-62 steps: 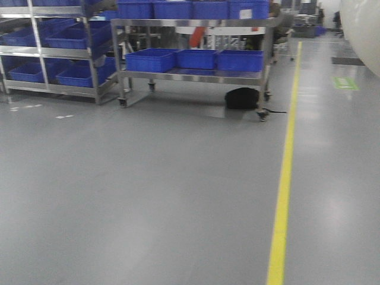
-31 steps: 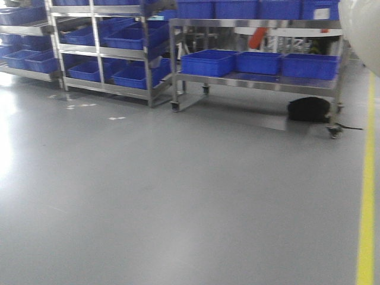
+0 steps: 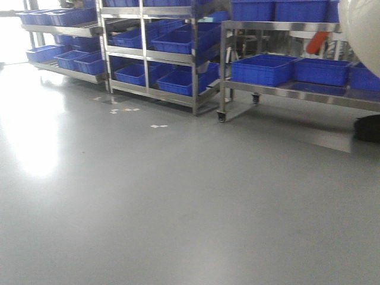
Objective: Move white bin to right shelf second layer
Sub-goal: 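Drive the base past the blue crate racks toward the roller shelf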
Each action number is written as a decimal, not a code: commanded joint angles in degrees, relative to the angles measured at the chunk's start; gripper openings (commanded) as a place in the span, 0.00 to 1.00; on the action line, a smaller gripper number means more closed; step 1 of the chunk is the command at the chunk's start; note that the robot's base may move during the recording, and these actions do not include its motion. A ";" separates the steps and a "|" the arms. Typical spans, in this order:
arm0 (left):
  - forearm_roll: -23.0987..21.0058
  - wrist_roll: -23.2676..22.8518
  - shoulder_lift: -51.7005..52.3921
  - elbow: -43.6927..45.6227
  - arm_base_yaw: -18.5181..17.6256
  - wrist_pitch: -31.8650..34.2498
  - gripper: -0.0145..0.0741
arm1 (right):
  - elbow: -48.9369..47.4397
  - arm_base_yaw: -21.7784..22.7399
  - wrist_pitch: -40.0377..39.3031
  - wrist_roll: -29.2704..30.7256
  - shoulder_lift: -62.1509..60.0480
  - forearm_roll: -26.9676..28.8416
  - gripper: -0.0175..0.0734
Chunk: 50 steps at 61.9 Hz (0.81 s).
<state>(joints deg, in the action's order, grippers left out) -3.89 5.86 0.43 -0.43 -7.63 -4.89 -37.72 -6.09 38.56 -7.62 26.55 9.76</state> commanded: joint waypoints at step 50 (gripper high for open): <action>-0.35 -0.15 0.80 -2.11 -0.16 4.89 0.26 | -1.87 0.20 -5.17 0.15 0.21 0.72 0.25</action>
<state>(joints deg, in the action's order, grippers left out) -3.89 5.86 0.43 -0.43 -7.63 -4.89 -37.72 -6.09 38.60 -7.62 26.55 9.80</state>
